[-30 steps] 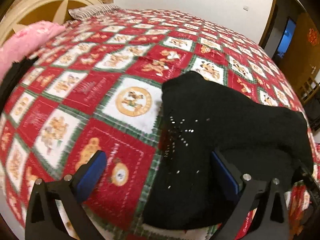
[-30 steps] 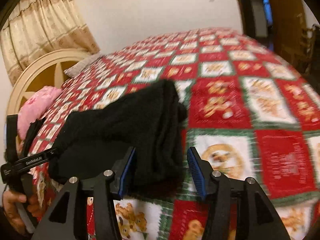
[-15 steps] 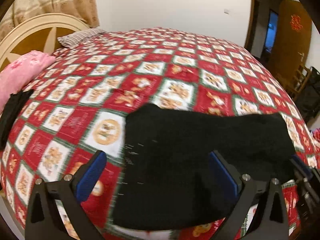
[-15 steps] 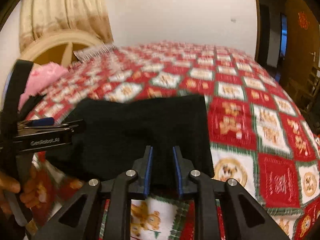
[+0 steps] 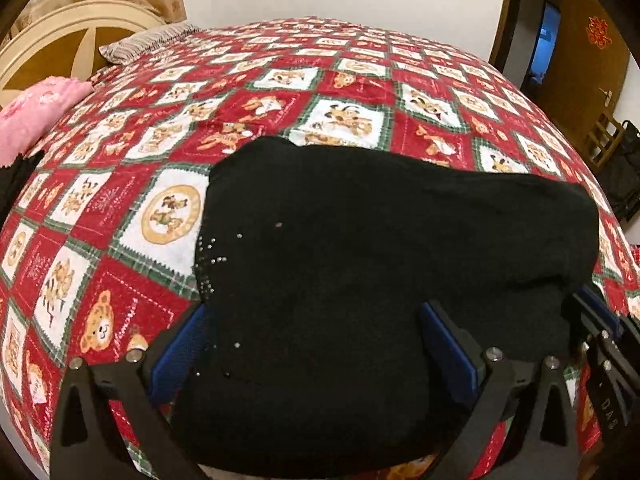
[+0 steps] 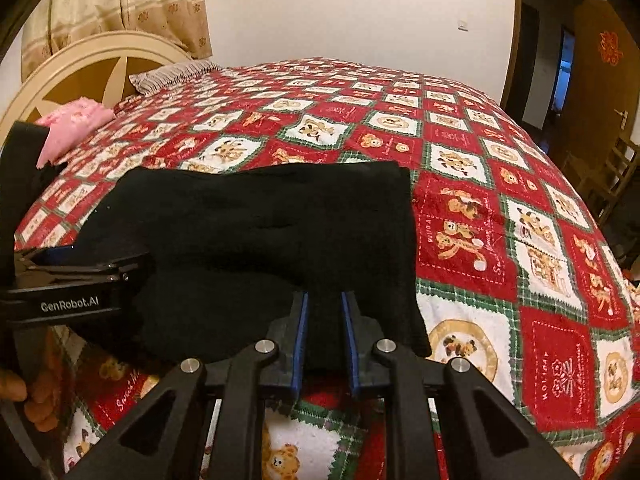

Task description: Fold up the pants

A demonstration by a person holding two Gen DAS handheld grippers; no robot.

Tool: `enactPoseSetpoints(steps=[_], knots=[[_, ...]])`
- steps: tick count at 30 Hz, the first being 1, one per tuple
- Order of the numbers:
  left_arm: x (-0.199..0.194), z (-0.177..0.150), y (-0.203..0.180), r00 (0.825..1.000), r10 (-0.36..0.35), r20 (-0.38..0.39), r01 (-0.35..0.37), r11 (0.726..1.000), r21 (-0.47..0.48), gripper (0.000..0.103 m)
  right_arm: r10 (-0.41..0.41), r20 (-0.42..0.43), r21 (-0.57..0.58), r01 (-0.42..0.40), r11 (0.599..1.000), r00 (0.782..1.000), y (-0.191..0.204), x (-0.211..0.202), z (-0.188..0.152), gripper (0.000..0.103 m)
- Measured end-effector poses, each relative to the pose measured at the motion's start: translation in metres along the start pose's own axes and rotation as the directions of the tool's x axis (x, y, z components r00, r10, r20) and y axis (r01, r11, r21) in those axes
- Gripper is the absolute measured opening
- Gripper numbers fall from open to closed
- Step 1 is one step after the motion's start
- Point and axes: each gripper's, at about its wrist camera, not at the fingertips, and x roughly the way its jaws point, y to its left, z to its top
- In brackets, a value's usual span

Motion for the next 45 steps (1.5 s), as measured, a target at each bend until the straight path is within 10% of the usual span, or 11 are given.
enactPoseSetpoints(steps=[3,9,24,31,39,45], knots=[[-0.002,0.003,-0.001,1.0,0.002,-0.031,-0.001,1.0,0.009,0.103,-0.002,-0.02,-0.01,0.002,1.0,1.0,0.004,-0.012,-0.001,0.021],[-0.038,-0.015,0.0,0.999,0.038,0.011,-0.039,0.997,0.063,0.103,0.062,0.026,0.07,-0.064,0.995,0.998,0.016,-0.061,-0.033,0.057],[-0.11,-0.093,0.01,0.995,0.016,0.095,-0.021,0.998,0.052,0.103,0.038,-0.072,0.234,-0.02,0.972,0.997,0.033,-0.122,-0.093,0.059],[-0.176,-0.088,-0.007,0.97,0.033,0.241,-0.061,0.992,0.111,0.103,-0.053,0.158,0.26,0.01,0.965,0.986,0.027,-0.223,-0.078,0.061],[-0.253,-0.093,-0.018,0.89,0.009,0.457,-0.09,0.984,0.156,0.103,-0.14,0.445,0.273,0.014,0.962,0.884,0.031,-0.306,-0.07,0.08],[-0.259,-0.094,-0.017,0.899,-0.006,0.437,-0.061,0.989,0.138,0.103,-0.153,0.448,0.303,0.011,0.953,0.881,0.028,-0.301,-0.072,0.08]])
